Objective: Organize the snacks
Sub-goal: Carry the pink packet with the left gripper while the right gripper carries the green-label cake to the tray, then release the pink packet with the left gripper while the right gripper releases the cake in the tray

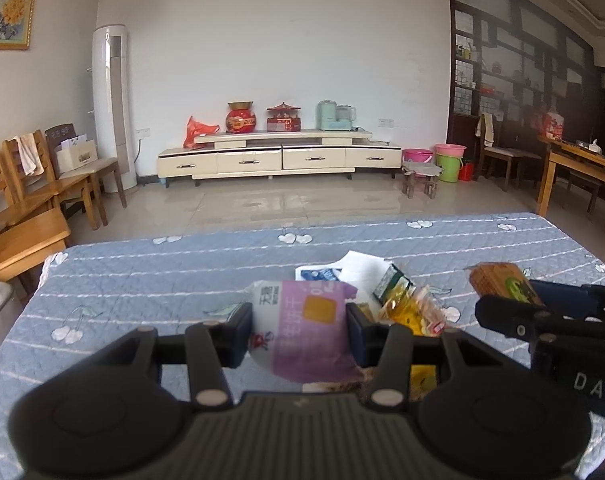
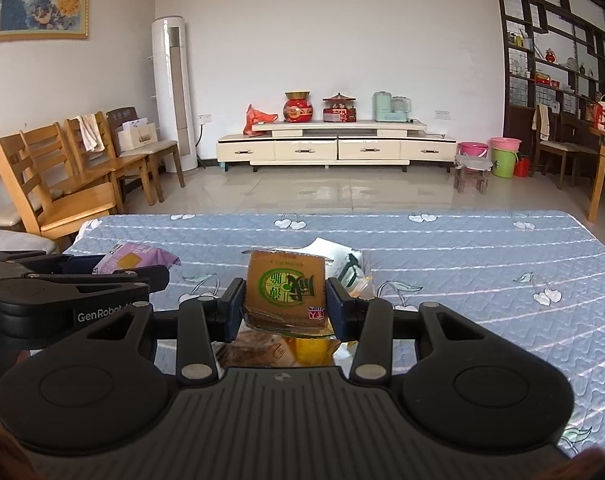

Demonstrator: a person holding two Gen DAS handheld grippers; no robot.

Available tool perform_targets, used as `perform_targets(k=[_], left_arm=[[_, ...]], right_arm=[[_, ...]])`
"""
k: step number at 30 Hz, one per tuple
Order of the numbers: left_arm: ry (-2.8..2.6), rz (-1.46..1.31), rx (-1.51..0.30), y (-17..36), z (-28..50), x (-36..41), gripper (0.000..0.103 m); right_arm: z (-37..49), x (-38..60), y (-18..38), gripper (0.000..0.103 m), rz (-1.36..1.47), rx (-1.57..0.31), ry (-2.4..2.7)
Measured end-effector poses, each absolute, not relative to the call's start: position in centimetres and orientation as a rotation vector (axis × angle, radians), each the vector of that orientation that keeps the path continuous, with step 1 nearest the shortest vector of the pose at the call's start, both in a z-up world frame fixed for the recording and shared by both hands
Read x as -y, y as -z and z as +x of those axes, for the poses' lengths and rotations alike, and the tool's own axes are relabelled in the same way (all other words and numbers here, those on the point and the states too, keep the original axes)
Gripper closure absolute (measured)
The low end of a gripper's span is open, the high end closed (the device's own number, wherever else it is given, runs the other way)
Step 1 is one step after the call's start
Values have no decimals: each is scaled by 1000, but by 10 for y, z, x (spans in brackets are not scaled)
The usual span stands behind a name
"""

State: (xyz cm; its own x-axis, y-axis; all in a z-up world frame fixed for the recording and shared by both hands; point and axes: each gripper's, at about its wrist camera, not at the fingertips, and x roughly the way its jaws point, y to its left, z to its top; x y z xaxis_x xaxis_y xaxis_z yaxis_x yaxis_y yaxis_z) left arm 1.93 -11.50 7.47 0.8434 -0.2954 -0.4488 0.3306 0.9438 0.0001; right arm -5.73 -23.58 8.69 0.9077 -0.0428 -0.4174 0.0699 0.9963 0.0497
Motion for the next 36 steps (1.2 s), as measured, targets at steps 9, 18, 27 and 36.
perform_targets(k=[9,18,27,36], left_arm=[[344,90,-467,-76,38,129,56],[363,96,-498,-72,72,142,56],[394,101,-537,-62,108,158,56],[409,91,-583,-45,139,170,56]], right_arm=[[-47,239,-87,51,72,-427,72],[-27,247,-84,51,78,-433,71],[7,255,-71,51,79,-484,62],[41,260,-53,51,109,-554,52]])
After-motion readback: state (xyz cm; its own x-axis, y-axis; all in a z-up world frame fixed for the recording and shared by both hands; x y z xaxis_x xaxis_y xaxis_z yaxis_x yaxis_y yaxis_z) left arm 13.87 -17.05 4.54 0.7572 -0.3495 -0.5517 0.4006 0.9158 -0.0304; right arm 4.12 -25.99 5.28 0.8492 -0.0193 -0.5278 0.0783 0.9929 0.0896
